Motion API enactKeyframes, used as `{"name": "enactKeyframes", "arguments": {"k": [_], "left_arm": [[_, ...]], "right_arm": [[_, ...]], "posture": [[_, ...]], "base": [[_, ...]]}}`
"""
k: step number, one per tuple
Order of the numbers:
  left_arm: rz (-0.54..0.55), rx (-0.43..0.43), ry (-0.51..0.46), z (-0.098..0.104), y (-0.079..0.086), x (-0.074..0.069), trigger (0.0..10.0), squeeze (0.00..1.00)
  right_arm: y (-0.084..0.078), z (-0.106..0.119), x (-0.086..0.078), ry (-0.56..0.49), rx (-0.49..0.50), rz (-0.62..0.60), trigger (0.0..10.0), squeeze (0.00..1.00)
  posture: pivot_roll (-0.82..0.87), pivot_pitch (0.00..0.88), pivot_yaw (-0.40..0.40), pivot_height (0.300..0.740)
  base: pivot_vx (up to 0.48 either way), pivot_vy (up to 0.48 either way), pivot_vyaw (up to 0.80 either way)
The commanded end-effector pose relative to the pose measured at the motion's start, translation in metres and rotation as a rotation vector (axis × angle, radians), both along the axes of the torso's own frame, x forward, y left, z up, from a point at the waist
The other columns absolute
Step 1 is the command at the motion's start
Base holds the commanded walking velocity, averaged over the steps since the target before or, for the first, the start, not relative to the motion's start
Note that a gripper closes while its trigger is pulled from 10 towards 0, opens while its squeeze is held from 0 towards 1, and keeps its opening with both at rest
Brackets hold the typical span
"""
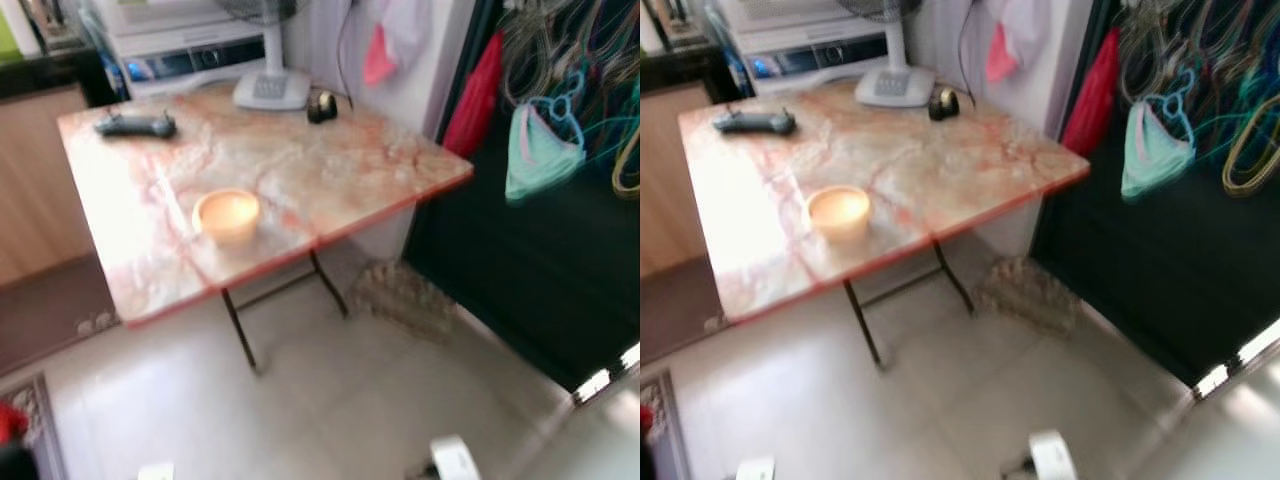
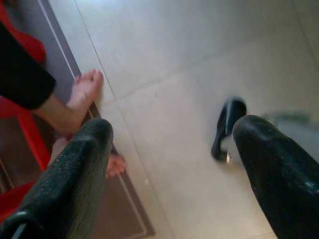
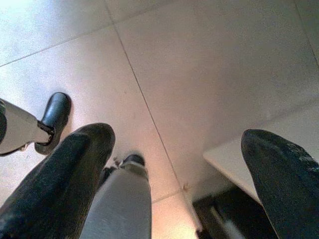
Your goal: Restocking fridge
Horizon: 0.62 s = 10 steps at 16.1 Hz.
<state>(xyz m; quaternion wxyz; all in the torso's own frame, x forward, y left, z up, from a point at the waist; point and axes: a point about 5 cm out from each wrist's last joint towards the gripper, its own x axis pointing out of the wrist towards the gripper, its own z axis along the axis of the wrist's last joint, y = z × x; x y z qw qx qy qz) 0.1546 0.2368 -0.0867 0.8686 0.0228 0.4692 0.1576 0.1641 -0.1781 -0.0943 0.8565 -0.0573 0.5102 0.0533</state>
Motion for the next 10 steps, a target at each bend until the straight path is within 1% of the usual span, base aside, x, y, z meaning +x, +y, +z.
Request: {"name": "enactKeyframes", "arguments": {"k": [1,4,7,8,9,10], "left_arm": [[0.004,0.0,0.008,-0.002,-0.001,-0.005,10.0,0.0],[0.01,0.01,-0.02,-0.001,-0.001,-0.004,10.0,0.0],[0.013,0.046,-0.082,0.002,0.0,-0.002,10.0,0.0],[0.018,0.087,-0.114,0.004,0.002,-0.001,10.0,0.0],[0.03,0.146,-0.141,0.007,0.004,-0.002,10.0,0.0],[-0.005,0.301,-0.23,0.029,0.024,0.027,10.0,0.0]], "right_arm": [[-0.007,-0.002,-0.007,0.024,-0.016,-0.006,10.0,0.0],[-0.007,-0.003,-0.008,0.027,-0.015,-0.004,10.0,0.0],[-0.008,-0.003,-0.009,0.031,-0.015,0.002,10.0,0.0],[-0.008,-0.003,-0.01,0.034,-0.014,0.0,10.0,0.0],[-0.008,-0.004,-0.011,0.035,-0.011,-0.007,10.0,0.0],[-0.008,-0.004,-0.013,0.033,-0.006,-0.016,10.0,0.0]], "posture": [[0.07,0.0,-0.017,0.74],[0.07,0.0,-0.017,0.74],[0.07,0.0,-0.018,0.74],[0.08,0.0,-0.014,0.74],[0.07,0.0,-0.009,0.74],[0.06,0.0,-0.003,0.74]], "base": [[0.0,0.0,0.8],[0.0,0.0,0.8],[0.0,0.0,0.79],[0.0,0.0,0.0],[0.0,0.0,0.0],[0.0,0.0,0.0]]}}
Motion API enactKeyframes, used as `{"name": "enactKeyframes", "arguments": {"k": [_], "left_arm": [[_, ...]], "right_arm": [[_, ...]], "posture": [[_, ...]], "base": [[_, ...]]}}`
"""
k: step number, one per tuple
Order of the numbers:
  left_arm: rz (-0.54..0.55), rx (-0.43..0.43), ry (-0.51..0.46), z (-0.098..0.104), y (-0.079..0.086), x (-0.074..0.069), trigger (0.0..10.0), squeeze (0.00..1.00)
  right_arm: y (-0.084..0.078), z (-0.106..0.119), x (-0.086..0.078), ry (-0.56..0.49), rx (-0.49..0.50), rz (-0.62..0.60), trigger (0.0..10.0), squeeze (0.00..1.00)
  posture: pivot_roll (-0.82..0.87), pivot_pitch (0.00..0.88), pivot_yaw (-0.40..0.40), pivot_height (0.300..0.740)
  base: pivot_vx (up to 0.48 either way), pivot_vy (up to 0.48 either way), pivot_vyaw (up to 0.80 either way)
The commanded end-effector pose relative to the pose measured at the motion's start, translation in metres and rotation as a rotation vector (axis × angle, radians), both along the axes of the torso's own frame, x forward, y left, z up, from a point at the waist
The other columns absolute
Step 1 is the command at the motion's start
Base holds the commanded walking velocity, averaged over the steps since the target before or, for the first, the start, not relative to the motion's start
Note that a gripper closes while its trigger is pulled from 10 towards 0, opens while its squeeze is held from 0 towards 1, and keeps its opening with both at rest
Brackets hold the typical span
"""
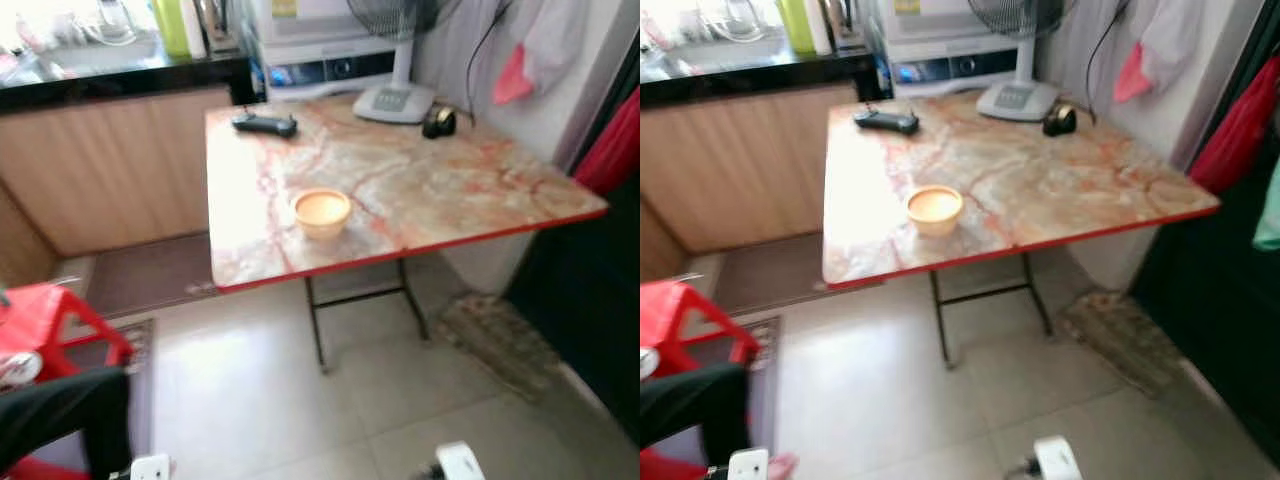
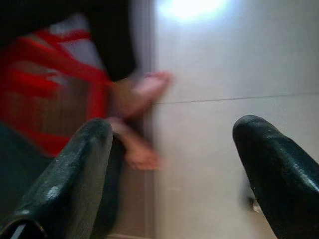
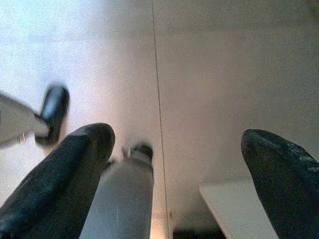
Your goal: Restocking fridge
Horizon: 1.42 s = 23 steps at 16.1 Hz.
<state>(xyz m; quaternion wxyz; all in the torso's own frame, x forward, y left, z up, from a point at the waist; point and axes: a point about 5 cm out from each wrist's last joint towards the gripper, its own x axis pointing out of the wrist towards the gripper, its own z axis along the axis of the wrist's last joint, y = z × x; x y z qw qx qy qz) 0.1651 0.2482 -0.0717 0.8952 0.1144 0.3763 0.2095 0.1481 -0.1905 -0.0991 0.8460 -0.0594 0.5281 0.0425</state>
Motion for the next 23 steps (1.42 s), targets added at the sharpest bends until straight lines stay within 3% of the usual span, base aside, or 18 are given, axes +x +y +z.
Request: {"name": "enactKeyframes", "arguments": {"k": [1,2,3,4,5,6,7,8,10,11,13,18,23], "left_arm": [[-0.039,0.209,-0.172,0.045,0.034,0.05,10.0,0.0],[-0.06,0.251,-0.281,0.065,0.043,0.065,10.0,0.0],[-0.091,0.268,-0.343,0.075,0.043,0.071,10.0,0.0],[-0.145,0.285,-0.471,0.093,0.039,0.081,10.0,0.0],[-0.281,0.243,-0.683,0.128,0.01,0.102,10.0,0.0],[-0.355,0.229,-0.74,0.138,-0.007,0.108,10.0,0.0],[-0.359,0.23,-0.746,0.138,-0.008,0.108,10.0,0.0],[-0.408,0.208,-0.773,0.142,-0.024,0.112,10.0,0.0],[-0.584,0.053,-0.867,0.154,-0.095,0.123,10.0,0.0],[-0.653,-0.011,-0.884,0.156,-0.116,0.124,10.0,0.0],[-0.718,-0.025,-0.904,0.164,-0.132,0.124,10.0,0.0],[-0.681,-0.08,-0.943,0.185,-0.128,0.133,10.0,0.0],[-0.66,-0.088,-0.945,0.19,-0.125,0.133,10.0,0.0]], "right_arm": [[0.005,0.0,0.003,-0.006,0.017,-0.002,10.0,0.0],[0.004,0.0,0.002,-0.006,0.019,-0.005,10.0,0.0],[0.004,0.0,0.001,-0.004,0.019,-0.004,10.0,0.0],[0.004,0.0,0.0,-0.002,0.018,-0.002,10.0,0.0],[0.003,-0.001,-0.002,-0.012,0.026,-0.042,10.0,0.0],[0.003,-0.001,-0.003,-0.015,0.029,-0.062,10.0,0.0],[0.003,-0.001,-0.003,-0.015,0.029,-0.064,10.0,0.0],[0.004,-0.001,-0.003,-0.023,0.043,-0.097,10.0,0.0],[0.006,-0.002,-0.005,-0.053,0.076,-0.198,10.0,0.0],[0.007,-0.002,-0.006,-0.054,0.076,-0.206,10.0,0.0],[0.007,-0.002,-0.007,-0.063,0.073,-0.222,10.0,0.0],[0.007,-0.002,-0.008,-0.079,0.075,-0.216,10.0,0.0],[0.004,-0.002,-0.009,-0.081,0.076,-0.207,10.0,0.0]], "posture": [[0.06,0.0,-0.003,0.74],[0.07,0.0,-0.004,0.74],[0.07,0.0,-0.002,0.74],[0.07,0.0,-0.001,0.74],[0.08,0.0,0.002,0.74],[0.08,0.0,0.005,0.74],[0.08,0.0,0.005,0.74],[0.08,0.0,0.01,0.74],[0.07,0.0,0.018,0.74],[0.06,0.0,0.023,0.74],[0.05,0.0,0.034,0.74],[0.06,0.0,0.028,0.74],[0.06,0.0,0.013,0.74]], "base": [[0.0,0.0,0.0],[0.0,0.0,0.0],[0.0,0.0,0.0],[0.0,0.0,0.0],[0.0,0.0,0.0],[0.0,0.0,0.0],[0.0,0.0,0.0],[0.0,0.0,0.0],[0.0,0.0,0.0],[0.0,0.0,0.0],[0.144,0.0,0.0],[0.343,0.0,-0.34],[0.4,0.0,0.0]]}}
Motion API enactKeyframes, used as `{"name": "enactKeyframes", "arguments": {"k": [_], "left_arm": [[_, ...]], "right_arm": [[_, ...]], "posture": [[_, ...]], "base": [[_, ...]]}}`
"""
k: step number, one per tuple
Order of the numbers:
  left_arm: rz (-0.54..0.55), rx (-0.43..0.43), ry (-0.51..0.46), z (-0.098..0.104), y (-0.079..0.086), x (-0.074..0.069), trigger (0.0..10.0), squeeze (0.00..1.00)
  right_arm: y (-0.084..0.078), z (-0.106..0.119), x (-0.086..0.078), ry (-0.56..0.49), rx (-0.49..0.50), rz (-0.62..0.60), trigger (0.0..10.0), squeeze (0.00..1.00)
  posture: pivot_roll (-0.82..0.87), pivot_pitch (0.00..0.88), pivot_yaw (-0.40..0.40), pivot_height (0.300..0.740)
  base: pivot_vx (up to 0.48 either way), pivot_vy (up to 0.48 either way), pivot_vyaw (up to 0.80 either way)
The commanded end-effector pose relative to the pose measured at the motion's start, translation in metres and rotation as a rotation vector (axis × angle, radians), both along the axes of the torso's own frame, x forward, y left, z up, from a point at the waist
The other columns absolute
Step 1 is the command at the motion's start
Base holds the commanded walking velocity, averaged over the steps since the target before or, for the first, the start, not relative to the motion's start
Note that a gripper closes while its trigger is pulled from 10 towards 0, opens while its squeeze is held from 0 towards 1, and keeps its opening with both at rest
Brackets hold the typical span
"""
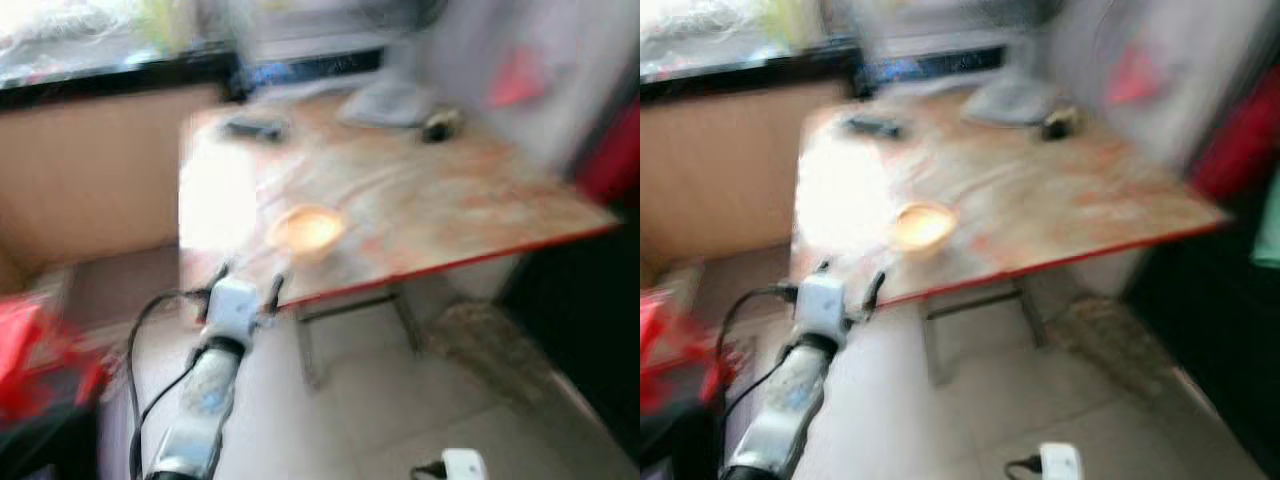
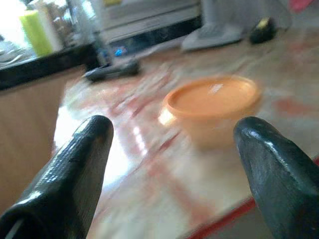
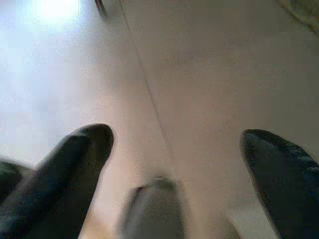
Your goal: Restocking fridge
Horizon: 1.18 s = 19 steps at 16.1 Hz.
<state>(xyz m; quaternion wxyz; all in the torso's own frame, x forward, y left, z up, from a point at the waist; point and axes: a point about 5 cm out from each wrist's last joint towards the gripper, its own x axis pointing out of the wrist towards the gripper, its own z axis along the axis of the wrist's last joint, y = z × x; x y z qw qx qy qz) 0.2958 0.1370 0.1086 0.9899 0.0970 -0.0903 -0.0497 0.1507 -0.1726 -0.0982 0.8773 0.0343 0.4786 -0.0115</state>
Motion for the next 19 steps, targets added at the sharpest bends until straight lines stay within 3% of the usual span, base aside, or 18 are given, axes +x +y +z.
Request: {"name": "enactKeyframes", "arguments": {"k": [1,10,12,16,18,19], "left_arm": [[-0.044,-0.028,-0.038,0.012,-0.014,0.003,10.0,0.0],[0.011,-0.026,-0.071,0.031,0.0,0.004,10.0,0.0],[0.026,-0.031,-0.067,0.031,0.003,0.002,10.0,0.0],[0.164,-0.129,-0.036,0.026,0.018,-0.001,10.0,0.0],[0.25,-0.252,-0.021,0.025,0.028,-0.003,10.0,0.0],[0.239,-0.226,-0.024,0.026,0.027,-0.003,10.0,0.0]], "right_arm": [[-0.014,-0.003,-0.011,0.037,-0.03,-0.009,10.0,0.0],[-0.014,0.0,-0.002,0.014,-0.023,-0.007,10.0,0.0],[-0.014,0.001,-0.001,0.012,-0.024,-0.006,10.0,0.0],[-0.014,0.001,0.0,0.01,-0.027,-0.004,10.0,0.0],[-0.014,0.001,0.0,0.011,-0.027,0.004,10.0,0.0],[-0.013,0.001,0.0,0.011,-0.03,0.018,10.0,0.0]], "posture": [[0.06,0.0,0.009,0.74],[0.09,0.0,-0.006,0.74],[0.09,0.0,-0.008,0.74],[0.09,0.0,-0.011,0.74],[0.1,0.0,-0.012,0.74],[0.1,0.0,-0.014,0.74]], "base": [[0.401,0.0,0.0],[0.385,0.0,0.0],[0.0,0.0,0.0],[0.0,0.0,0.0],[0.0,0.0,0.0],[0.0,0.0,0.0]]}}
